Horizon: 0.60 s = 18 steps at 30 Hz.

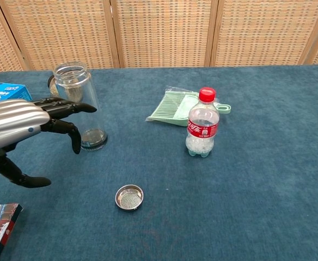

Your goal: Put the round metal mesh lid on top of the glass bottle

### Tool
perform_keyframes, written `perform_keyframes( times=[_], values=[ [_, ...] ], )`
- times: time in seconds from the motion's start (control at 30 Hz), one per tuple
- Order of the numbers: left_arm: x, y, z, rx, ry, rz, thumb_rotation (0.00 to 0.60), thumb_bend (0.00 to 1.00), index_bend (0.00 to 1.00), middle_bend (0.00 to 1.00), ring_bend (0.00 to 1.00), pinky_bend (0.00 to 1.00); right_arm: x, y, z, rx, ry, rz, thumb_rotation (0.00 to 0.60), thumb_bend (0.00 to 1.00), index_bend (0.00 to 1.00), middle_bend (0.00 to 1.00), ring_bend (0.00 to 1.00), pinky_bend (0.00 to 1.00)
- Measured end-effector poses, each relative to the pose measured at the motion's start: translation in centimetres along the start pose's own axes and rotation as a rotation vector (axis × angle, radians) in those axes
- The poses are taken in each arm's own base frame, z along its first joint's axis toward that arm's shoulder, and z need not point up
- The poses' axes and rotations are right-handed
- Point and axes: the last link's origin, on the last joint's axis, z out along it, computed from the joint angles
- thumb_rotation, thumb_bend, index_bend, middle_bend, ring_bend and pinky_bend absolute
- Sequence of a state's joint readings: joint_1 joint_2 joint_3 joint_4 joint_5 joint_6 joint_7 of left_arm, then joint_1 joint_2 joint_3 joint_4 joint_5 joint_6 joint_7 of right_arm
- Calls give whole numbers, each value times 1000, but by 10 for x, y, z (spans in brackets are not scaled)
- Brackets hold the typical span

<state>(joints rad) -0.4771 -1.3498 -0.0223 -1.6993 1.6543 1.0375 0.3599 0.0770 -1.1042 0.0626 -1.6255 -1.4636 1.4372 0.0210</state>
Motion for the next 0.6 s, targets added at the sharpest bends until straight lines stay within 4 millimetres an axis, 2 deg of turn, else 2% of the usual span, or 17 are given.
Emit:
perform_keyframes(
  times=[0.6],
  values=[
    [-13,29,37,-27,-33,-3,600,229,449,0,0,0,1,6,2,-16,-5,26,600,49,86,0,0,0]
  ],
)
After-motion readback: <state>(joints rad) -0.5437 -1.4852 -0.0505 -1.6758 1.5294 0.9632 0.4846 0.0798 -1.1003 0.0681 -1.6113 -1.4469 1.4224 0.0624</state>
